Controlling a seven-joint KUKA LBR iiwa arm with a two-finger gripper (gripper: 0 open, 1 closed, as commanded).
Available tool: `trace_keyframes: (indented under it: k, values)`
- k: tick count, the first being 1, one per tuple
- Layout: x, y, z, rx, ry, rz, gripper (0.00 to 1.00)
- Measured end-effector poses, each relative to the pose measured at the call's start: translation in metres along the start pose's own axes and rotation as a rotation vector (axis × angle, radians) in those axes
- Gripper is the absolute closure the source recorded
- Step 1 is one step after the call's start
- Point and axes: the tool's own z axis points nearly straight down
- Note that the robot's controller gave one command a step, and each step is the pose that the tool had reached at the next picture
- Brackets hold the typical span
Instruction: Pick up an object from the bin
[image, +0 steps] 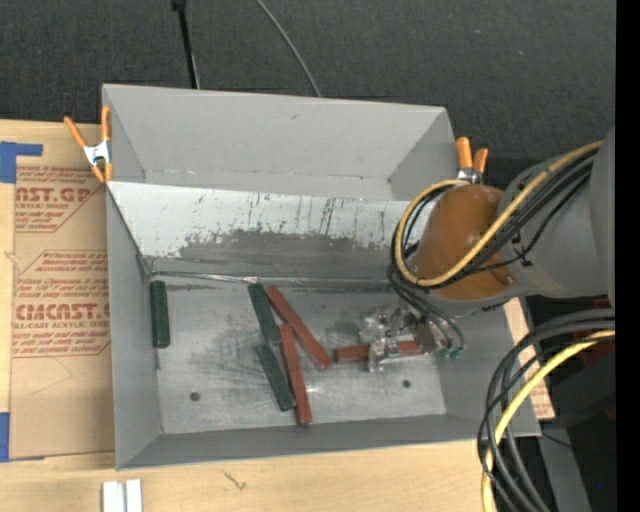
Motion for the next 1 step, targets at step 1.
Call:
trace_keyframes:
  k: [1]
  values:
    - [0.0020, 0.0008, -0.0098, -0.003, 0.006, 0.000, 1.00]
